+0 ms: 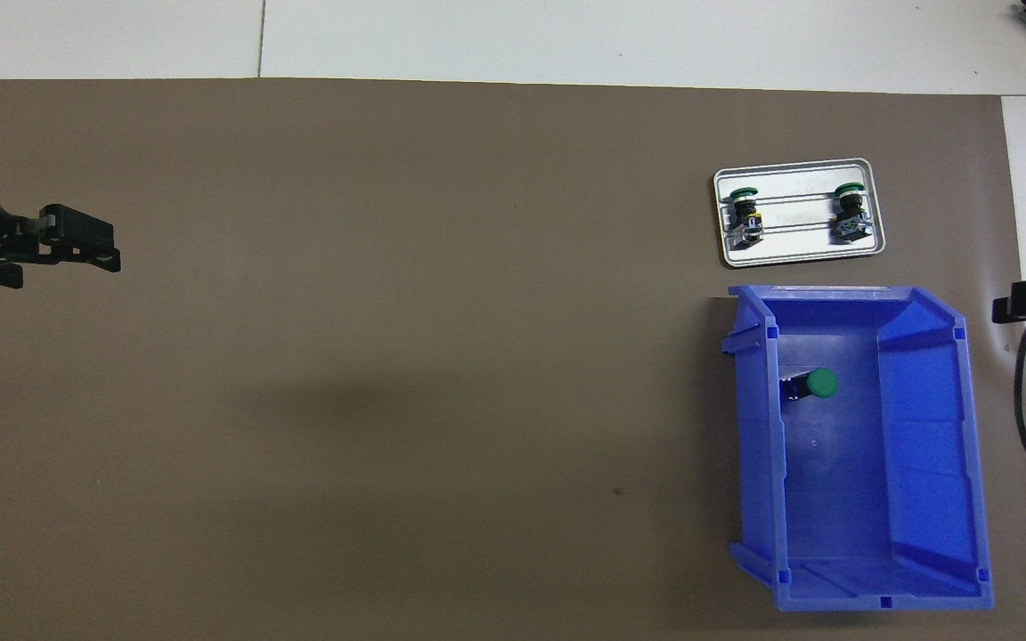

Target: Place and press button with both arms

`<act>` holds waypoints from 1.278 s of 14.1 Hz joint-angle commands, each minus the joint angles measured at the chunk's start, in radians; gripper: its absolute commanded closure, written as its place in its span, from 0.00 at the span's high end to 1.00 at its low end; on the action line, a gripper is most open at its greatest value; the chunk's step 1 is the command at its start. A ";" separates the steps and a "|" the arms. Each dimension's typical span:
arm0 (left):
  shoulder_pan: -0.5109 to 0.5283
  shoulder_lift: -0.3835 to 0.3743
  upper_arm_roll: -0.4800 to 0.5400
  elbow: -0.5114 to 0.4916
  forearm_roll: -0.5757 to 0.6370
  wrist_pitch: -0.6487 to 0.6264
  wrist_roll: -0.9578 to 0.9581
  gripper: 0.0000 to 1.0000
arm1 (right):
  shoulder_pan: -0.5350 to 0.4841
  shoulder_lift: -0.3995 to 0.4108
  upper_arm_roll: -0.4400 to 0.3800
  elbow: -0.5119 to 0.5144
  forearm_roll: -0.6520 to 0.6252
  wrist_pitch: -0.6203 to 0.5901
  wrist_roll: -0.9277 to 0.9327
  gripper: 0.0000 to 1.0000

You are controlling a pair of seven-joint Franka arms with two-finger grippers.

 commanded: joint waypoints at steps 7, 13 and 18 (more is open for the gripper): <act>0.013 -0.031 -0.006 -0.037 -0.014 0.007 0.008 1.00 | 0.050 -0.001 0.018 -0.049 -0.070 0.033 0.032 1.00; 0.013 -0.031 -0.006 -0.037 -0.014 0.007 0.008 1.00 | 0.068 0.003 0.016 -0.032 -0.065 0.019 0.037 1.00; 0.013 -0.031 -0.006 -0.037 -0.014 0.007 0.008 1.00 | 0.064 0.002 0.016 -0.032 -0.052 0.021 0.039 1.00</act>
